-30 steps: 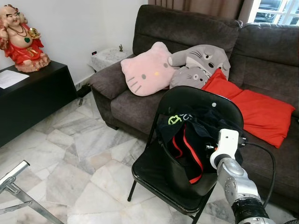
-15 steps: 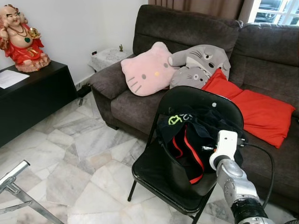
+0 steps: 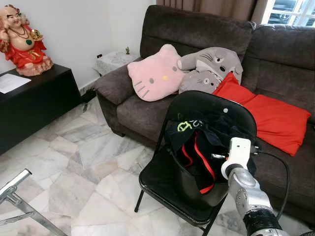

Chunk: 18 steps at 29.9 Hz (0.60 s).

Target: Hang hanger

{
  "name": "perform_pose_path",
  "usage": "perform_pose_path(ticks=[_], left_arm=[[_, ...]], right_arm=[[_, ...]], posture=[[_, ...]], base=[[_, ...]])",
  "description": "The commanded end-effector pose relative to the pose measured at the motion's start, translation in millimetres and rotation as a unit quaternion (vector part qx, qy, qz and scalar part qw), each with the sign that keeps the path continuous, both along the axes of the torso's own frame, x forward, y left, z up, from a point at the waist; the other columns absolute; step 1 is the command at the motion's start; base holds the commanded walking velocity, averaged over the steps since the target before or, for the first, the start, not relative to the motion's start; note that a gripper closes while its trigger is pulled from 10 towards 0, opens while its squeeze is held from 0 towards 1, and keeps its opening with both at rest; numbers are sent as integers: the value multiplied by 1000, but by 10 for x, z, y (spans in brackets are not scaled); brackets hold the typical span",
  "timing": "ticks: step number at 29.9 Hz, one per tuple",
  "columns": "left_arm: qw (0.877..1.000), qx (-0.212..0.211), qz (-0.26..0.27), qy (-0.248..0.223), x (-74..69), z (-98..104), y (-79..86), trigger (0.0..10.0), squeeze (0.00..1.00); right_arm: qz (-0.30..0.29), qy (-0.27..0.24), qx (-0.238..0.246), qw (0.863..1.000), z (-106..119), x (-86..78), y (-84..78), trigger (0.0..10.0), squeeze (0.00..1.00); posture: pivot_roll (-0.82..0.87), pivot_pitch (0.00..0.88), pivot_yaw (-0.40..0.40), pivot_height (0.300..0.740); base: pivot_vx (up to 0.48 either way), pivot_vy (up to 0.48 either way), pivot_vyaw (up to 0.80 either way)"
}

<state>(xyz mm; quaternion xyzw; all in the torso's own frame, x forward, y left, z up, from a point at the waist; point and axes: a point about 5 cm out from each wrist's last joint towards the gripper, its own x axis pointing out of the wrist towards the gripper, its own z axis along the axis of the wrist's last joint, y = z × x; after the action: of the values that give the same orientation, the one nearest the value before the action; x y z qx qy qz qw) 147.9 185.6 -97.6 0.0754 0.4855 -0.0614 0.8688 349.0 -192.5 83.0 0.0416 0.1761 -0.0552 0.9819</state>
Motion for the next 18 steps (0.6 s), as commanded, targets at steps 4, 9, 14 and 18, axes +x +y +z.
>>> perform_pose_path(ticks=[4,9,14,18], left_arm=[[999,4,-8,32,-143,-56,10,10000,0],[999,4,-7,32,-142,-56,10,10000,0],[999,4,-6,31,-138,-54,13,10000,0],[1000,3,-4,31,-135,-53,13,10000,0]], right_arm=[[-11,-16,-3,1000,81,54,7,0,0],[-63,-93,-17,994,332,101,-108,0,0],[-110,-193,-16,975,698,128,-176,0,0],[-115,-221,-13,968,794,124,-165,0,0]], posture=[[-45,0,45,740],[-47,0,45,740],[-52,0,46,740],[-54,0,48,740]], base=[[0,0,0],[0,0,0],[0,0,0],[0,0,0]])
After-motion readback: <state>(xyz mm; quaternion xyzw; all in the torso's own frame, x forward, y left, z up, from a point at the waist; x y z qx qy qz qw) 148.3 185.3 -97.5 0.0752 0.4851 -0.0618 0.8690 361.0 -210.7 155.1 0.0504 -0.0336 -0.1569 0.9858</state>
